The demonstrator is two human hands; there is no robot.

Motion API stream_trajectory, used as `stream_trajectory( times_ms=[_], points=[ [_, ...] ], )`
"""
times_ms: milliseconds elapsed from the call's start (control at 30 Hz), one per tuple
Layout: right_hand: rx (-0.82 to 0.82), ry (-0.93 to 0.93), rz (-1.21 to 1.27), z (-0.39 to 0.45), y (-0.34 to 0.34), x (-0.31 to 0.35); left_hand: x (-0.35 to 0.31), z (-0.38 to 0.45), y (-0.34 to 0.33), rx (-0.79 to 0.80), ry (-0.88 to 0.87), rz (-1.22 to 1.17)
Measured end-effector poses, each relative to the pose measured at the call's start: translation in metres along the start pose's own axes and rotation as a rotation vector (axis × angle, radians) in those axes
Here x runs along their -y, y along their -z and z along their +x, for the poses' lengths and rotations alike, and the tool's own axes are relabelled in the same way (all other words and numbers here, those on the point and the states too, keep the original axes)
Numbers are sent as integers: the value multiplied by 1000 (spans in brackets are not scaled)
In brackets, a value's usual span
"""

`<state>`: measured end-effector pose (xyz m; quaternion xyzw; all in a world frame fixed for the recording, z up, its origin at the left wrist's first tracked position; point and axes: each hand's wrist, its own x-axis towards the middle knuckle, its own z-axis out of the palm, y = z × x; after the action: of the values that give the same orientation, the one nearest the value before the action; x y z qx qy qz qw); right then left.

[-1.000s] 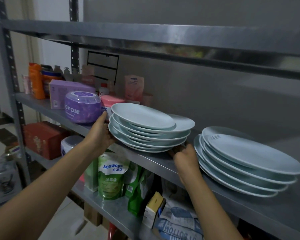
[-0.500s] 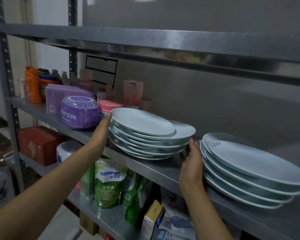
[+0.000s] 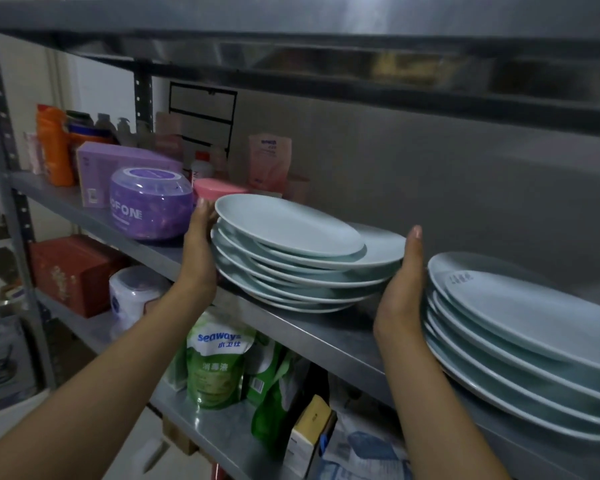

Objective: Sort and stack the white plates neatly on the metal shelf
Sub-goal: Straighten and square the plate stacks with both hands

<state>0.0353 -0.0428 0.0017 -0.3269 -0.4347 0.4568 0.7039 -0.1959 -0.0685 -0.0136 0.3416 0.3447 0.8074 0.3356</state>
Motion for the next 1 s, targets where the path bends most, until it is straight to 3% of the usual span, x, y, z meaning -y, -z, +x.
stream_trajectory(
  times_ms=[167, 367, 1000],
  points=[
    [3, 29, 20, 0, -1, -4, -12, 11, -1, 32, -34, 5],
    [15, -7, -38, 3, 0, -9, -15, 21, 0, 133, 7, 252],
    [2, 54, -418, -9, -2, -7, -7, 9, -9, 44, 60, 399]
  ],
)
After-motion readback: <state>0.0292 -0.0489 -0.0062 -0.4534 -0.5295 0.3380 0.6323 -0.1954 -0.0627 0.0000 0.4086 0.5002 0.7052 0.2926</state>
